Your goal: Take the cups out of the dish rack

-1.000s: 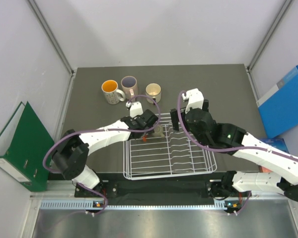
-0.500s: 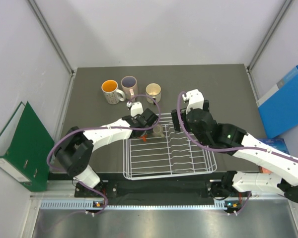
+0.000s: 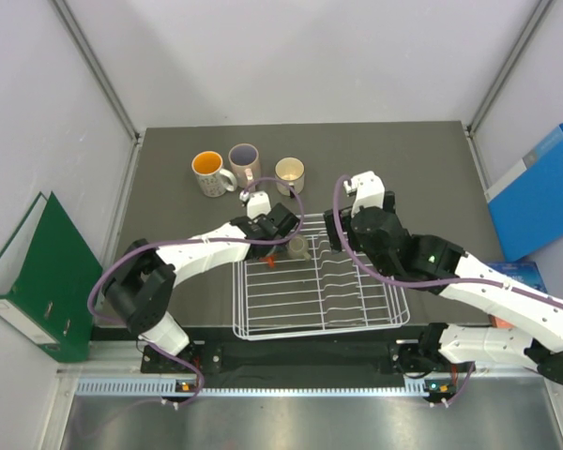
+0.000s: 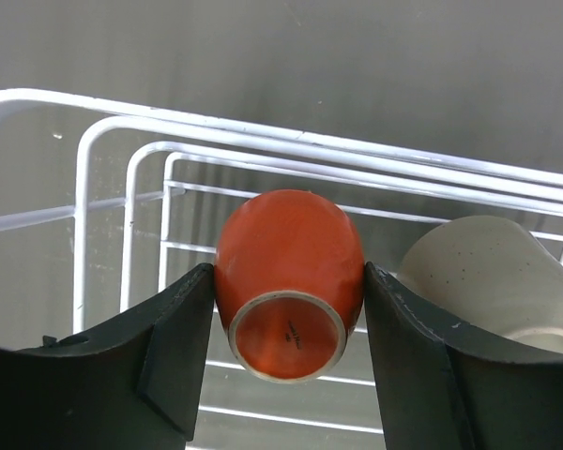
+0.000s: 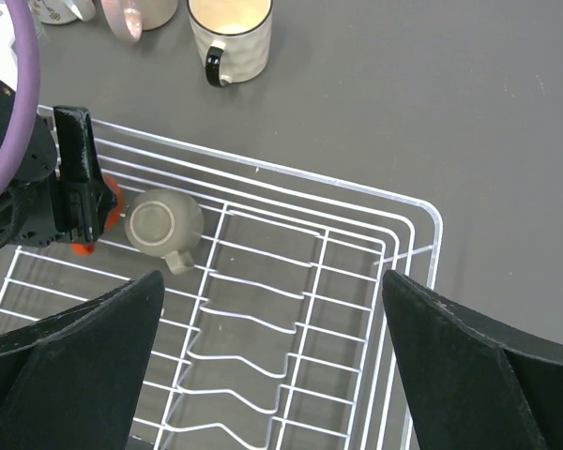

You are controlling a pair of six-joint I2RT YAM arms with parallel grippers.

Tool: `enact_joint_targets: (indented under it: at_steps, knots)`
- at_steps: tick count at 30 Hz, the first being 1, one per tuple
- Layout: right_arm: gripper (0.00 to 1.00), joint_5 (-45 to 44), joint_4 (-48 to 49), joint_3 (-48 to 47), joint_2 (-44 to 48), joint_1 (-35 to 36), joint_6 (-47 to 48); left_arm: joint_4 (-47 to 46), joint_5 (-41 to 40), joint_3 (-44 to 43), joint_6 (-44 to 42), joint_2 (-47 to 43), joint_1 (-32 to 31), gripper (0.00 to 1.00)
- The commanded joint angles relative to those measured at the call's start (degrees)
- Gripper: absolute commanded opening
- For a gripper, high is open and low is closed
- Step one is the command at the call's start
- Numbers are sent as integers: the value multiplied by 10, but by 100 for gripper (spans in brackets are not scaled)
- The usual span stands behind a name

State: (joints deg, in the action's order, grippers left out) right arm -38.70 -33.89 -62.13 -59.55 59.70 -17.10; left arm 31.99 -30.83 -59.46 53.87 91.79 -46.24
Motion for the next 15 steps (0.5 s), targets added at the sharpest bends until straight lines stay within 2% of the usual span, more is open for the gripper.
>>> enact_joint_targets:
  at_steps: [1,7,10,13,15]
  knots:
    - [100,-14,22,-9,21,-6,4,32,-9,-48,-18,-47,-2,0]
    - [100,-27,30,-20,23,-6,8,59,-4,-97,-41,-93,-1,0]
    - [100,-49,40,-22,29,-6,4,62,23,-122,-46,-112,-2,0]
    - [99,-71,66,-13,51,-9,-6,31,74,-126,-52,-147,-1,0]
    - [98,-37,101,8,73,-31,-7,-42,125,-101,-57,-171,2,0]
